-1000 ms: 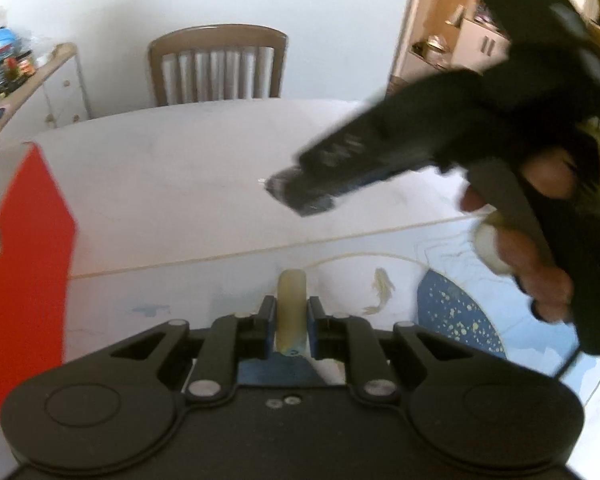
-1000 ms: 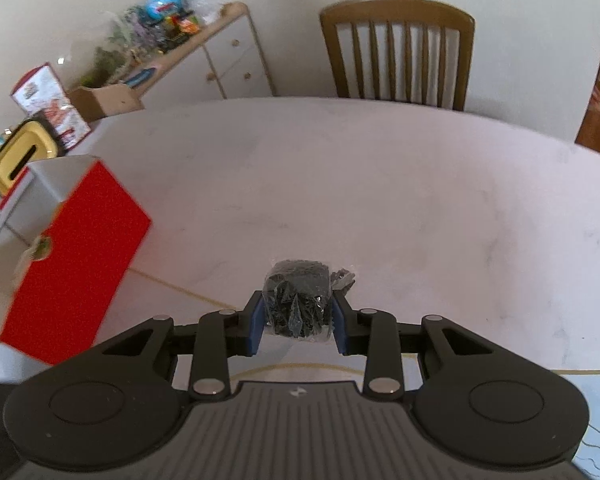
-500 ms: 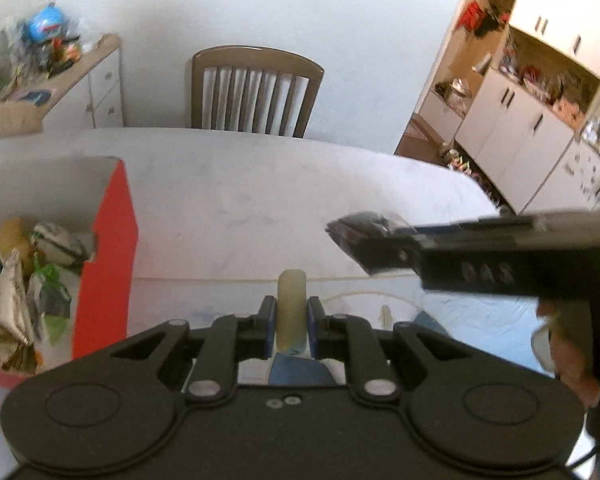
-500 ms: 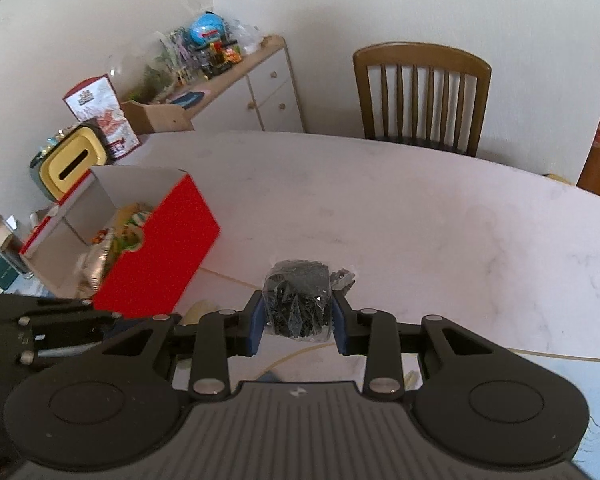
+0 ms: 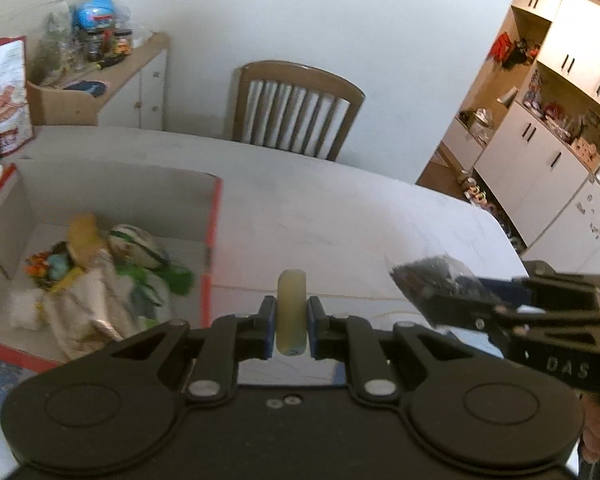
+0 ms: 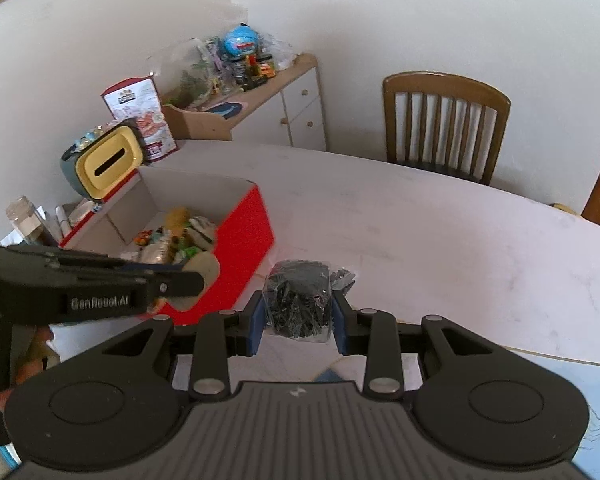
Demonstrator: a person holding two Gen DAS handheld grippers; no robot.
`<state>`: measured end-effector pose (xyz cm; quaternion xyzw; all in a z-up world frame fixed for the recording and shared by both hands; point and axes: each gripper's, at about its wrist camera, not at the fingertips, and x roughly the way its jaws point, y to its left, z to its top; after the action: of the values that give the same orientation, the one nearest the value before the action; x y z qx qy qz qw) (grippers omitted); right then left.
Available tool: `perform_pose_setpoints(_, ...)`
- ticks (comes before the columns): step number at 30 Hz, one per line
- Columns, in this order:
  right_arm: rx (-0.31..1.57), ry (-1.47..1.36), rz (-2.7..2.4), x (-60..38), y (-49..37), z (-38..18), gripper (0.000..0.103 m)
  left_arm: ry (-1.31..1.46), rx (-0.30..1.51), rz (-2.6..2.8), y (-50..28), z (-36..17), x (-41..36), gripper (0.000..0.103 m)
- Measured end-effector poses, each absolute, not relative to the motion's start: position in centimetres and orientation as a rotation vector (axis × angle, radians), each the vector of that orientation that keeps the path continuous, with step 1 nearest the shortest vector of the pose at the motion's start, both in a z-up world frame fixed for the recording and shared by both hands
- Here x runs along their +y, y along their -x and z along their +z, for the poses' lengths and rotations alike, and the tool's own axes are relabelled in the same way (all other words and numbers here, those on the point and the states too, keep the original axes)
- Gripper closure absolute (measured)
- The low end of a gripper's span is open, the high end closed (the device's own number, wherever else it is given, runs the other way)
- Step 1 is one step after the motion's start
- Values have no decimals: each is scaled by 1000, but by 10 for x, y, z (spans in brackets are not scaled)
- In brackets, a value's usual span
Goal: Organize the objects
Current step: 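Carry the clear bag and cream tube with both grippers over the box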
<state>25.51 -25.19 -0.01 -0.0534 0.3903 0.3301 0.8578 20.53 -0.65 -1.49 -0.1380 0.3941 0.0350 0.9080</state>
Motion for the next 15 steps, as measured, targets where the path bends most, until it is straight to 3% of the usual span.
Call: perform_pose_setpoints(15,822,120,700,-170,-224,5,70,293,812,165,-186,2,109,90)
